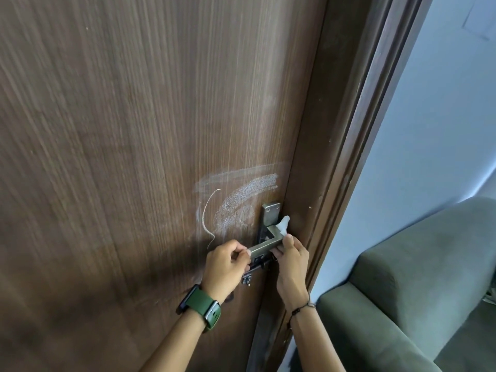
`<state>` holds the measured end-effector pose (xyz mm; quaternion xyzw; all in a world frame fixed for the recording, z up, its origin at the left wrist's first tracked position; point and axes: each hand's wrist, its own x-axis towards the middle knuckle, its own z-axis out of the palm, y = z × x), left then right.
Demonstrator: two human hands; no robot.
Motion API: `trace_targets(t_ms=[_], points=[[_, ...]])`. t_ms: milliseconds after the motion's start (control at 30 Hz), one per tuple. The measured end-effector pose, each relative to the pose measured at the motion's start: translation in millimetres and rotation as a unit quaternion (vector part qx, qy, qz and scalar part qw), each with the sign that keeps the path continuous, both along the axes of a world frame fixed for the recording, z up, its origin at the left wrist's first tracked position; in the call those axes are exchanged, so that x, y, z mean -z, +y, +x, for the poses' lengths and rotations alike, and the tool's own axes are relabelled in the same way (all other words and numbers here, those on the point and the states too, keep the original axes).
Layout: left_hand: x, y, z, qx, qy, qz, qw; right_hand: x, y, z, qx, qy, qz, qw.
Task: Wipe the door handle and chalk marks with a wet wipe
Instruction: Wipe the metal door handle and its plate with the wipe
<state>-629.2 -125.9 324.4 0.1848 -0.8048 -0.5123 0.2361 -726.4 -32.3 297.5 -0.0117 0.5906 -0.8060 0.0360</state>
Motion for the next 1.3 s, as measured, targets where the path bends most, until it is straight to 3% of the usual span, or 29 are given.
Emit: trace_targets(t_ms=[67, 133, 300, 467, 767, 967, 1133, 1300], points=[[0, 1, 1, 0.001, 0.001, 0.002, 1.000, 6, -1, 3, -0.014, -0.031, -0.097, 0.995], [0, 2, 1, -0.007, 0.006, 0.014, 1.000, 15, -4, 6, -0.004, -0.027, -0.120, 0.992], [1, 3, 0, -0.016, 0.004, 0.011, 1.000, 23, -20, 3, 0.076, 0.000, -0.016, 0.997], [3, -1, -1, -0.008, -0.001, 0.010, 1.000, 26, -36, 4, 0.181, 0.037, 0.124, 0.975], [-3, -12, 0, 0.051, -0.005, -0.015, 0.999, 29, -46, -2, 0.256, 0.118, 0.083, 0.956], [1, -14, 5, 0.073, 0.017, 0.011, 0.997, 41, -45, 1, 0.234, 0.153, 0.144, 0.949], [8, -14, 2, 0.068, 0.034, 0.015, 0.997, 46, -46, -3, 0.215, 0.130, 0.117, 0.961], [8, -20, 1, 0.096, 0.045, 0.003, 0.994, 54, -54, 0, 0.258, 0.022, 0.106, 0.960]])
